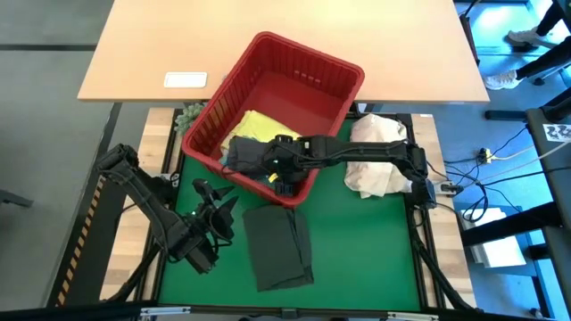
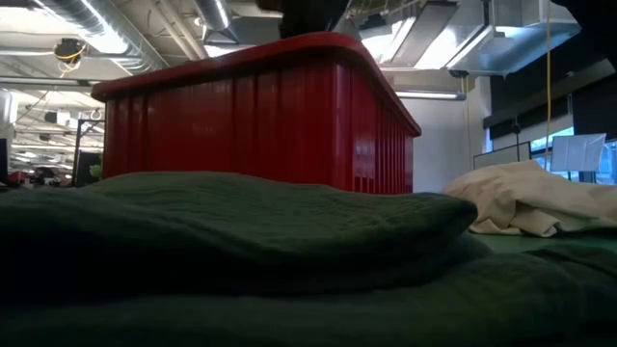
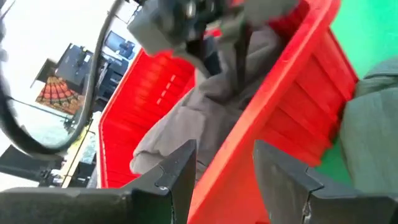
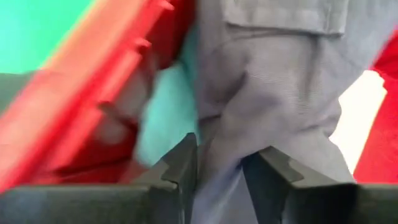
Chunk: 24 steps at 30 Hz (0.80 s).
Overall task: Fold Laundry from Bin
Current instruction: Put the gray short into the red bin
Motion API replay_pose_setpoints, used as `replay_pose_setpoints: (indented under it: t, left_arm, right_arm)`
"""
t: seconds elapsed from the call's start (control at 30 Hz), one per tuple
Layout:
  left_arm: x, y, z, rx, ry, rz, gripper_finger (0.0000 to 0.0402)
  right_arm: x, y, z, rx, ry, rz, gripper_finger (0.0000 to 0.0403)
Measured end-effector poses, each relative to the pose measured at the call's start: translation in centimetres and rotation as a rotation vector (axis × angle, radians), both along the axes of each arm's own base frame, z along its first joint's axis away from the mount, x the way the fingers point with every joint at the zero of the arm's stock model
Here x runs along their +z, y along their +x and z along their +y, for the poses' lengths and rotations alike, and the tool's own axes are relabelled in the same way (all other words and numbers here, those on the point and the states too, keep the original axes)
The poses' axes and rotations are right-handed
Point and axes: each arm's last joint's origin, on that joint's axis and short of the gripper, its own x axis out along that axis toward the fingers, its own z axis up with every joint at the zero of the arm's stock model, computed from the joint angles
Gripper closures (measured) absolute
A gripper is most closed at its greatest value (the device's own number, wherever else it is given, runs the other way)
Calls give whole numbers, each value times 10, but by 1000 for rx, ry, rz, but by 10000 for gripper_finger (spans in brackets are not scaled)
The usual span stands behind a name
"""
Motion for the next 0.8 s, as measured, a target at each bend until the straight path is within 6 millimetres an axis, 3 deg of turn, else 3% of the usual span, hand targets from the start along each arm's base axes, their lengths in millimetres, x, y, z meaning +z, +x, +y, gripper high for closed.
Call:
replay_pose_setpoints:
  t: [0.23,0.4,0.57,0.8]
  left_arm:
    - [0,0,0,1,1,2,248]
    - [0,0,0,1,4,-1,248]
    - [0,1,1,1,4,-1,248]
    - [0,1,1,1,4,-1,248]
  right_arm:
    - [33,-7,7,170,164,-12,271]
    - [60,-13,10,271,189,-68,268]
    - [73,-15,1,248,164,-110,267]
    - [83,-20,-27,159,42,-117,268]
